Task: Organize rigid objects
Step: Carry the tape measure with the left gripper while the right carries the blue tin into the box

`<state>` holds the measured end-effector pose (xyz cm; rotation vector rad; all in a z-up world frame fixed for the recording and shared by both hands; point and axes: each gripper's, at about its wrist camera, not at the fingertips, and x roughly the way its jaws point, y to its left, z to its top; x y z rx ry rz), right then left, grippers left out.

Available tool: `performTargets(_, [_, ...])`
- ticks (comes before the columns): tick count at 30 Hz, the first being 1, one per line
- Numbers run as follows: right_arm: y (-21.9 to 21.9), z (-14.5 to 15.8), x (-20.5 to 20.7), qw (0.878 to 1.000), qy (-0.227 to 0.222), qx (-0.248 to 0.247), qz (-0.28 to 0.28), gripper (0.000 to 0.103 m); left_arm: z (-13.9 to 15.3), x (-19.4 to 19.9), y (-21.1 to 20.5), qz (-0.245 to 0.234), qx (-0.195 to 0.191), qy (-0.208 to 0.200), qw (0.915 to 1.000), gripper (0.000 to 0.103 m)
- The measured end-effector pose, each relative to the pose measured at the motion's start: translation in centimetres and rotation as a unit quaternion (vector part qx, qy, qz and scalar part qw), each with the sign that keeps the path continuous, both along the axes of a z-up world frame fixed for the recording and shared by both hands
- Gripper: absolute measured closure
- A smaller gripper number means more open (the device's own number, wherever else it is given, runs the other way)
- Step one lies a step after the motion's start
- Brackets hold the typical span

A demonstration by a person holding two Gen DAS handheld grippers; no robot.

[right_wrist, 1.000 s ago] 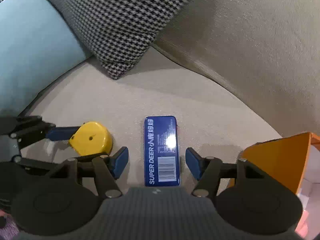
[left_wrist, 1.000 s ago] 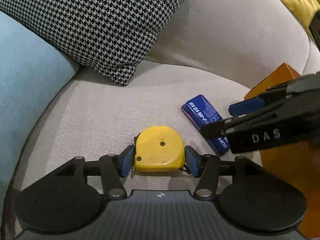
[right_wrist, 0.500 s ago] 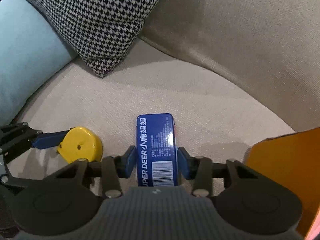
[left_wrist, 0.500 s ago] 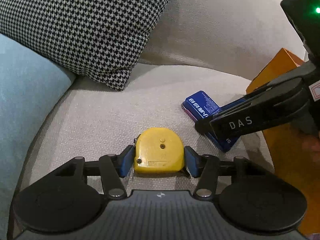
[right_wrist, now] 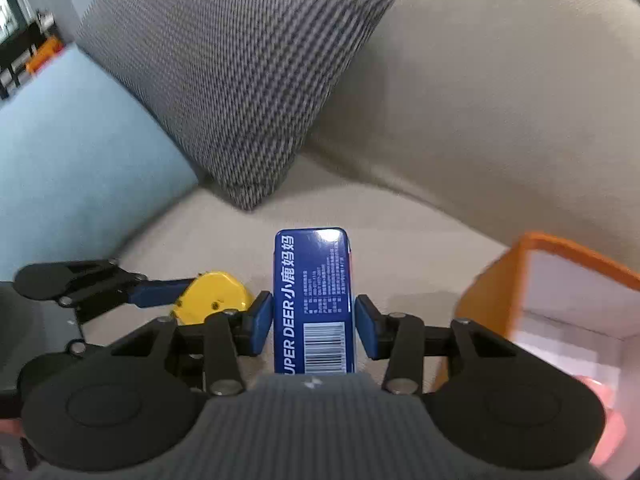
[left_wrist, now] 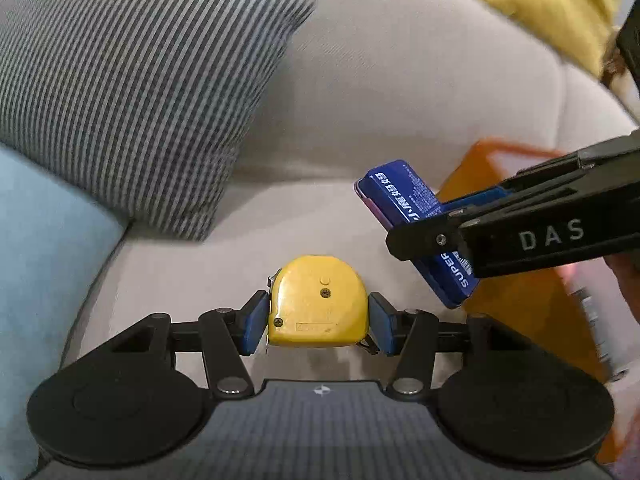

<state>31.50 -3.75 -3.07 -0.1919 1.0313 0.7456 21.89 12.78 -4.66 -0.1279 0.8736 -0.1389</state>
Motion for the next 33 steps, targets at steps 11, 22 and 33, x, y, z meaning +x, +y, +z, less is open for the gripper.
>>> performTargets(11, [-13.4,6.7,-1.1,0.993,-0.049,0.014,-0.103,0.057,8.1,0.8,-10.3,-0.178,0.067,-0.086,0.9779,0.042])
performTargets(22, [-20.4,1.7,0.2,0.977,0.043,0.076,-0.195,0.057,3.6,5.3,-21.1,-0.421,0.240,-0.030,0.8745,0.042])
performTargets(33, [-19.7,-4.9,3.5,0.962,0.131,0.121,-0.204,0.057,-2.6,9.5,-23.3,-0.533,0.311,0.056,0.7851,0.042])
